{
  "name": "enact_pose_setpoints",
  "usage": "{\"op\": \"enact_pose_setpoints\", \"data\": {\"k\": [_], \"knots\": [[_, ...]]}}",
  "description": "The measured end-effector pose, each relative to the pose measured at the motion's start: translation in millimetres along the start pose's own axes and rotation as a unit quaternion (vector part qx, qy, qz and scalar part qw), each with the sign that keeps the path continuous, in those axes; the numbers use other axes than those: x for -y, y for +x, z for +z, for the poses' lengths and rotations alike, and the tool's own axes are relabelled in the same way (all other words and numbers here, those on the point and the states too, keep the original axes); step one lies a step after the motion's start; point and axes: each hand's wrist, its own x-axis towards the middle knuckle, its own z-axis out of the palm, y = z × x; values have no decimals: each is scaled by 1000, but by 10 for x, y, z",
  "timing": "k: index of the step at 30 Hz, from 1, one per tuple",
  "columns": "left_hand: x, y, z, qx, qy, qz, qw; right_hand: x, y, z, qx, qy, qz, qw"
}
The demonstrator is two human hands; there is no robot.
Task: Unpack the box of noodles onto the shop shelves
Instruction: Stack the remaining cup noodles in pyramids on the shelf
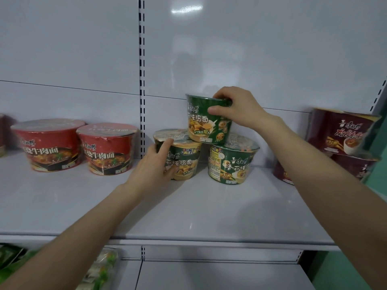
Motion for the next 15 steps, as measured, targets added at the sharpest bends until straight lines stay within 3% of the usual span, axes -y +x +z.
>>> {"op": "enact_pose_setpoints", "data": {"k": [7,15], "knots": [[23,-1,26,-9,0,-2,1000,-153,-113,-162,3,144,0,990],[5,3,19,-13,-13,-1,1000,-217,-167,-22,-41,201,-11,979]]}}
